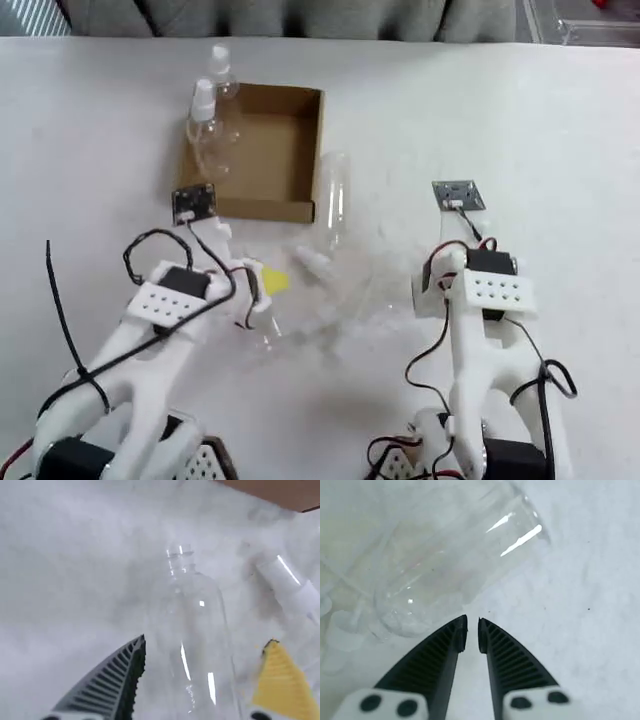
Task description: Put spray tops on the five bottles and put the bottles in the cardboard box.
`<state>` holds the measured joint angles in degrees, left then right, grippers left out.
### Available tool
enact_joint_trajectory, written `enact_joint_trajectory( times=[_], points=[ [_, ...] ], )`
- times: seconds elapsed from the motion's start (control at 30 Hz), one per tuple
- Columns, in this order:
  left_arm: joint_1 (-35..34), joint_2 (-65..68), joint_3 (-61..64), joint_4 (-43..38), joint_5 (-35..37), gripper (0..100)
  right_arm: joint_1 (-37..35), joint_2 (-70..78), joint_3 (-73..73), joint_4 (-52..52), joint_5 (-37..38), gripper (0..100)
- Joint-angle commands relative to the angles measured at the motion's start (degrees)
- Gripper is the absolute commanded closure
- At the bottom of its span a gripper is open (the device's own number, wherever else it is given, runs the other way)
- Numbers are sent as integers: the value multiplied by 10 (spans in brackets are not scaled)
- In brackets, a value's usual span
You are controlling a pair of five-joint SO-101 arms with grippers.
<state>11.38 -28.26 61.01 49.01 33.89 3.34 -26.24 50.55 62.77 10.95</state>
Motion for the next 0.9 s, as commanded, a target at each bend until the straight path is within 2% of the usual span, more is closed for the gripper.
enact_joint_trajectory(
  times=[0.0,0.4,0.87],
  points=[
    [4,20,-27,-11,4,658,4,-17,-3,-6,-4,983],
    [3,73,-29,-79,4,661,4,-17,-2,-6,-4,983],
    [3,76,-45,-78,4,661,4,-17,-2,-5,-4,983]
  ],
)
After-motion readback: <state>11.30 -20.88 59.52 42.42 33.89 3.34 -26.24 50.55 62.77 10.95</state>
